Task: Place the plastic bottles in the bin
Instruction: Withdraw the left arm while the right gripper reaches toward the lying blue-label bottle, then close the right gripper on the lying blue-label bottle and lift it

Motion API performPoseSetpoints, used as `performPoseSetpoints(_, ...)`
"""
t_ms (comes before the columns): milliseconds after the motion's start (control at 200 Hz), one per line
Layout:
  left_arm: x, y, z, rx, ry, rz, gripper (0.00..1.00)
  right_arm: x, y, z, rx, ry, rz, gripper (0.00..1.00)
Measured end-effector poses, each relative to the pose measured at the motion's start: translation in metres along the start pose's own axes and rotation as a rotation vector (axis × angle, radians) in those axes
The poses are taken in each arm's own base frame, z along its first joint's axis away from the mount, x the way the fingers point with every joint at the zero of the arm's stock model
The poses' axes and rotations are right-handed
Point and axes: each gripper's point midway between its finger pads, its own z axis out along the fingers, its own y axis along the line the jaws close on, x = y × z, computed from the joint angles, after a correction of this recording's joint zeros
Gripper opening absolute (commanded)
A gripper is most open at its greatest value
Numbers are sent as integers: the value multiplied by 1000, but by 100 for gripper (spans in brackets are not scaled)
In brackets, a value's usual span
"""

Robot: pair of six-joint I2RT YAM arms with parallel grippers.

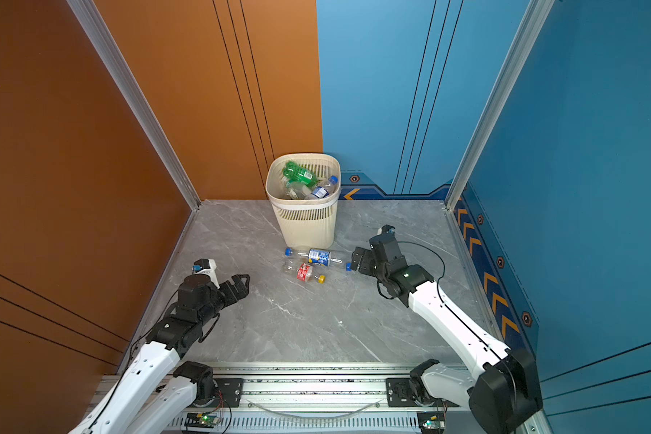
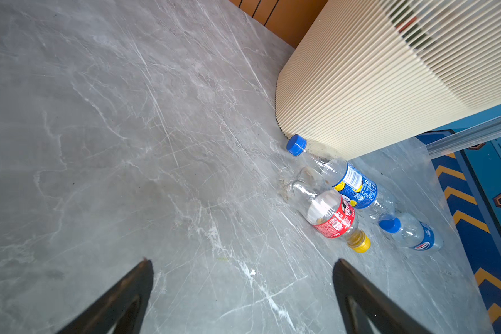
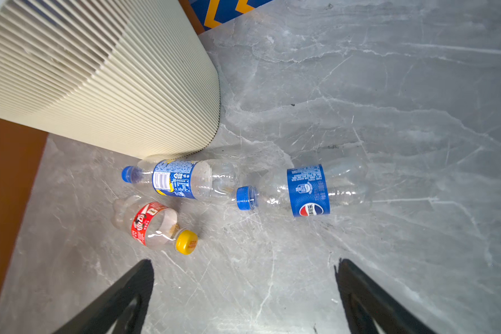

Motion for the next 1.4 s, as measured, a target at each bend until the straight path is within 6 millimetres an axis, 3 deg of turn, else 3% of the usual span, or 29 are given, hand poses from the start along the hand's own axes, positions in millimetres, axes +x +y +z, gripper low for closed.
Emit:
performPoseSetpoints(380,-2,2,-4,-3,-11,-9,98,18,11,71,47,245,-422,100)
performPoseSetpoints(651,-2,5,-7,-11,-10,-13,98,33,47,108,-16,307,-649,100)
performPoseSetpoints(1141,1,9,-8,-23,-2,-20,98,47,58,155,-36,365,-803,100)
performPoseSetpoints(1397,1,9,-8,-23,-2,-20,98,62,62,164,-61,400,-837,91)
